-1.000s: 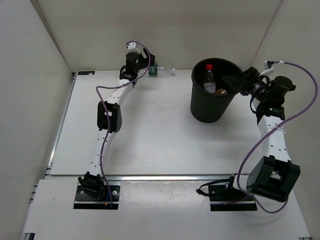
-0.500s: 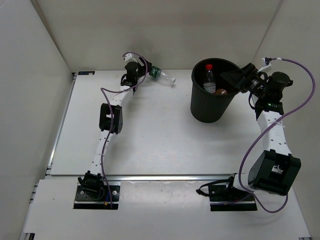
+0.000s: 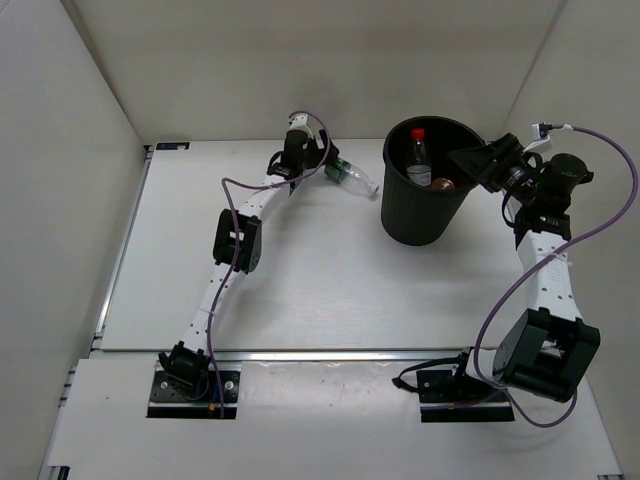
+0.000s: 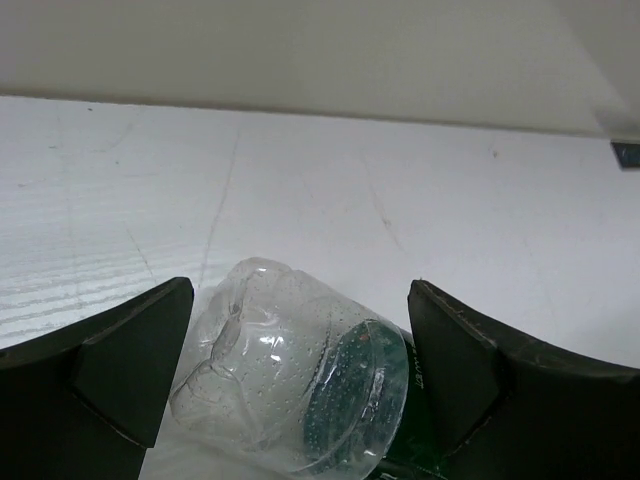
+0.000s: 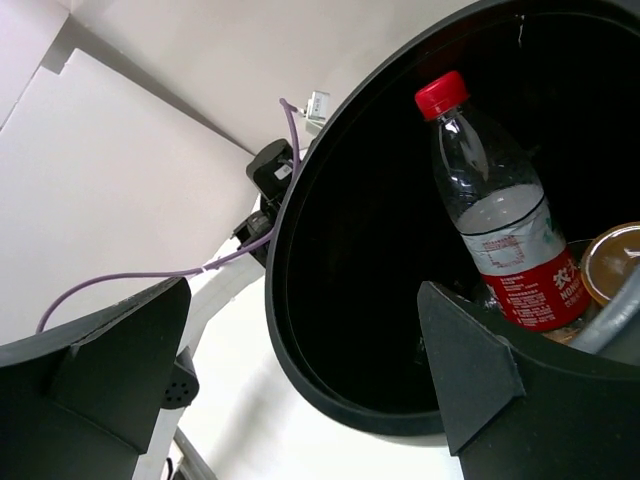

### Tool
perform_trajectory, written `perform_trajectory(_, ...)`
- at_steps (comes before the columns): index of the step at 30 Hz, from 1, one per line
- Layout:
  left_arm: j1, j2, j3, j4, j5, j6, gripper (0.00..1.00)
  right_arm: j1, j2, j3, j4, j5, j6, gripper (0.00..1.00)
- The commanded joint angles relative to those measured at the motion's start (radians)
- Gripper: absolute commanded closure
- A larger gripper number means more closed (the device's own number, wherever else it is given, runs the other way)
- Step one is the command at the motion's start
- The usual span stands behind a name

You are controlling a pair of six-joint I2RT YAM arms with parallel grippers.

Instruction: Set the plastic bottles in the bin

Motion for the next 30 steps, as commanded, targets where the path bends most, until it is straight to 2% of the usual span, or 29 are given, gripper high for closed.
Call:
perform_trajectory(1,-0.013,-0.076,0.028,-0.216,0.066,0.123,0.02,-0.023,-0.051,-0.014,0.054,-0.02,0.008,0.06)
perform_trajectory(8,-0.065,-0.179,0.012,-0.545,-0.012,0.302,0.01,-0.026,-0.084,-0.048,0.077,-0.05,-0.003,0.06)
perform_trajectory(11,-0.067,-0.22,-0.002,-0.617,-0.005,0.345,0.01,0.033,-0.052,0.046,-0.123,-0.04,-0.125,0.05)
perform_trajectory(12,-0.07,-0.243,-0.014,-0.634,-0.006,0.359,0.02,0.053,-0.038,0.073,-0.242,-0.016,-0.212,0.04)
perform_trajectory(14,-0.072,-0.271,-0.049,-0.671,-0.017,0.355,0.03,0.144,-0.02,0.213,-0.422,0.124,-0.407,0.04)
perform_trajectory(16,-0.064,-0.301,-0.138,-0.679,-0.017,0.339,0.05,0.198,0.005,0.315,-0.541,0.229,-0.499,0.04)
perform_trajectory(20,-0.061,-0.432,-0.358,-0.59,0.02,0.289,0.08,0.308,0.048,0.506,-0.694,0.421,-0.635,0.04)
perform_trajectory(23,-0.052,-0.646,-0.717,-0.407,0.041,0.249,0.09,0.45,0.109,0.629,-0.823,0.555,-0.728,0.03)
perform_trajectory(26,-0.027,-0.816,-0.988,-0.228,0.09,0.182,0.08,0.546,0.138,0.651,-0.866,0.54,-0.761,0.03)
perform_trajectory(28,-0.009,-0.887,-1.088,-0.168,0.105,0.154,0.08,0.587,0.131,0.595,-0.842,0.502,-0.745,0.03)
perform_trajectory(30,-0.001,-0.935,-1.156,-0.156,0.101,0.143,0.02,0.624,0.111,0.55,-0.834,0.511,-0.75,0.02)
